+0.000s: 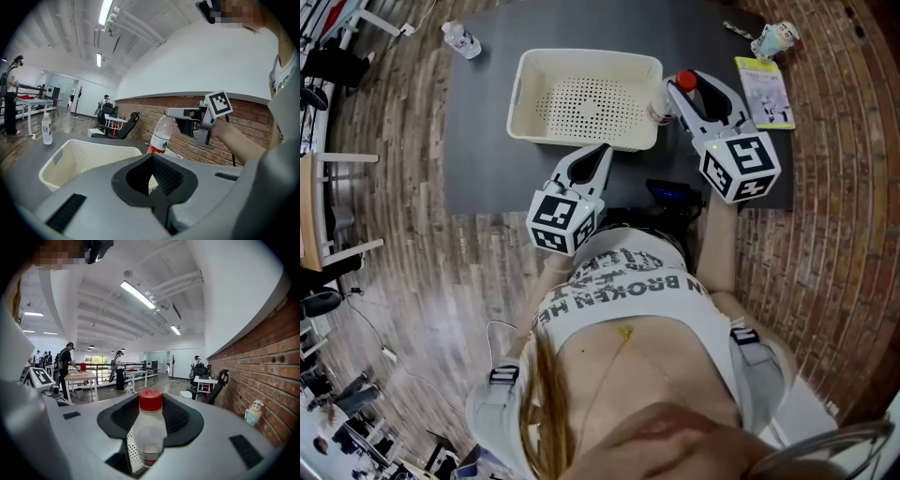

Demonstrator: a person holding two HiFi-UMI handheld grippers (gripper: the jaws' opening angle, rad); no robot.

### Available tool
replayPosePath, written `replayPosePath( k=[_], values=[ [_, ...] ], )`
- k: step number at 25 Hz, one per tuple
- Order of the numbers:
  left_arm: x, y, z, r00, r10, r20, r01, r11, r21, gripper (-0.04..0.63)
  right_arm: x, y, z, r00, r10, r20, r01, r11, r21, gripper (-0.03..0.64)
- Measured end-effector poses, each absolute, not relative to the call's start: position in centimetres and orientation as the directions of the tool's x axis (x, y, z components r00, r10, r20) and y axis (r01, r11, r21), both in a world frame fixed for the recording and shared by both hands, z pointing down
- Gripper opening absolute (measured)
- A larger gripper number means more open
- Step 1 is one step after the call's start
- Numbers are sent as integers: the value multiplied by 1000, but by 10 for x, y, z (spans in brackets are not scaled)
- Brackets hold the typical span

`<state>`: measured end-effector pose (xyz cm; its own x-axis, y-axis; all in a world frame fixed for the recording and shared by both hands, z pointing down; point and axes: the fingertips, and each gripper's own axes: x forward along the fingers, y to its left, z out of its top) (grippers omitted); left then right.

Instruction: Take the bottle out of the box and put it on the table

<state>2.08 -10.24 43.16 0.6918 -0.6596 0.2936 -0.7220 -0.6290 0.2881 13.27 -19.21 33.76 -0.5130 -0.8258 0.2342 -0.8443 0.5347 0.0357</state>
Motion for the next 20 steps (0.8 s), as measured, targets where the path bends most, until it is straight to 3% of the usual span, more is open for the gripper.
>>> replayPosePath(
  k=[20],
  values=[
    [54, -90, 435, 711, -636, 301, -703, -649, 291, 3, 198, -178, 347, -427, -869, 249, -894, 448, 31, 152]
  ],
)
